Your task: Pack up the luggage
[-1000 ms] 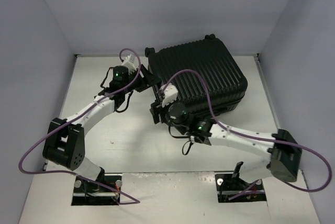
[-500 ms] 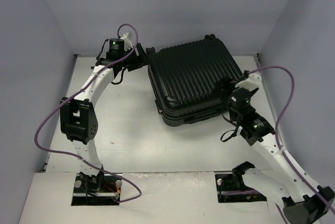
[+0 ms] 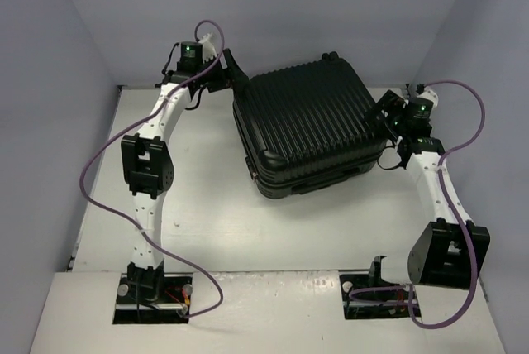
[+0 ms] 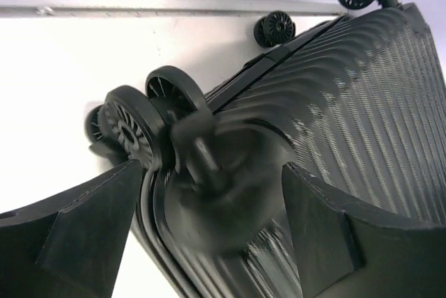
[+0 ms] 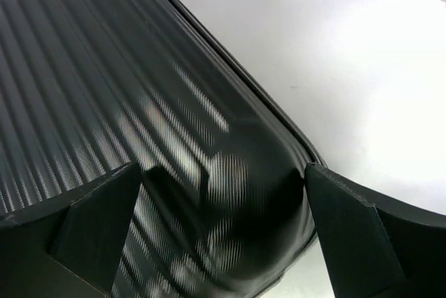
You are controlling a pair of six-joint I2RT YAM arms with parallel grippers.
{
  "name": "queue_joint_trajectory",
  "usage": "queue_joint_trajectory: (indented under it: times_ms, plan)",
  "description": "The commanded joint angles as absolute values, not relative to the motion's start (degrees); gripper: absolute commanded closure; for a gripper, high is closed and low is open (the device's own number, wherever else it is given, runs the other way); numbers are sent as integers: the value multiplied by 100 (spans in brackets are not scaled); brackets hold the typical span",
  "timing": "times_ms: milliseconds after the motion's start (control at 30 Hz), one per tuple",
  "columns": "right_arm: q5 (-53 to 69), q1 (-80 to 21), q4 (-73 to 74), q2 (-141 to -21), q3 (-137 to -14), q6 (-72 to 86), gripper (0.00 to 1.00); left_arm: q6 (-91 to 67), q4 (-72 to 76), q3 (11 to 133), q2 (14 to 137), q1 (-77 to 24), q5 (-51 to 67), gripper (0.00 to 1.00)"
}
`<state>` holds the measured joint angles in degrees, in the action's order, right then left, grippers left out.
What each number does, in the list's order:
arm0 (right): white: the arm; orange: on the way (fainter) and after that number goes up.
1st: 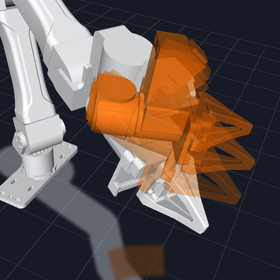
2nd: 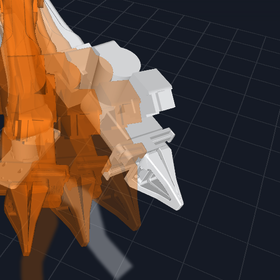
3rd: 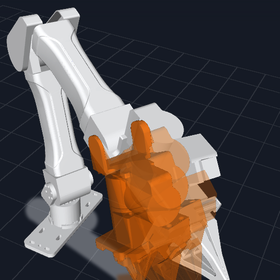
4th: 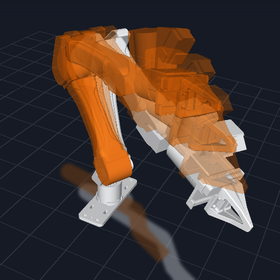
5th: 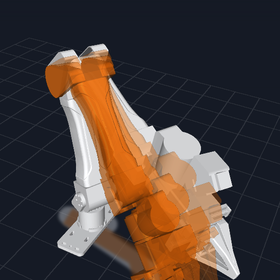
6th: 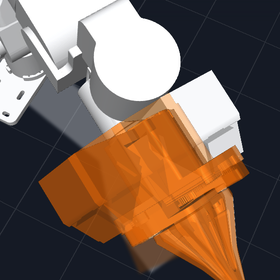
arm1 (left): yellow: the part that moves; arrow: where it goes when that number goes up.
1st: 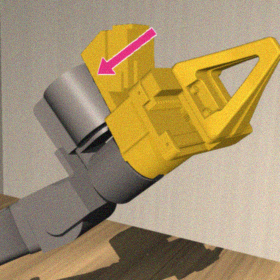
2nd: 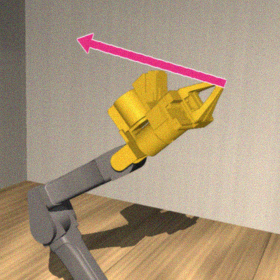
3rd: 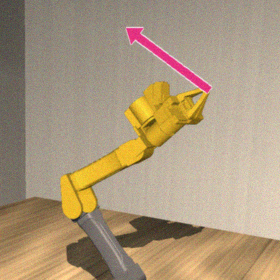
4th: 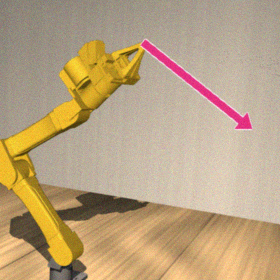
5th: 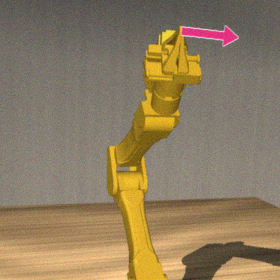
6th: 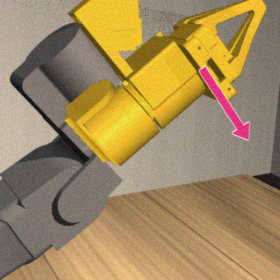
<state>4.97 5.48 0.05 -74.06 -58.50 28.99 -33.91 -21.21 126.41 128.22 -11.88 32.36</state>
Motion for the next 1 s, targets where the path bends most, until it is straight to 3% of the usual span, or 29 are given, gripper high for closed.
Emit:
queue_joint_trajectory:
  times_ms: [0,233,600,767,967]
  plan:
    - [1702,650,-386,-7962,-6161,2849,0,-3638,-1795,13008,12946,-1151,3840,25]
    - [3663,458,-413,-9174,-6995,2094,2,-3894,-1134,11361,12403,-1362,4711,24]
    - [4359,-1387,246,-11161,-9183,1178,4,-4131,-527,7156,9345,-1740,4509,25]
    - [4106,-1705,246,-11786,-10071,985,3,-3850,-1491,6697,8272,-1758,3868,24]
    - [3280,-1433,246,-11743,-11153,861,0,-3156,-3118,7522,7550,-1732,2673,24]
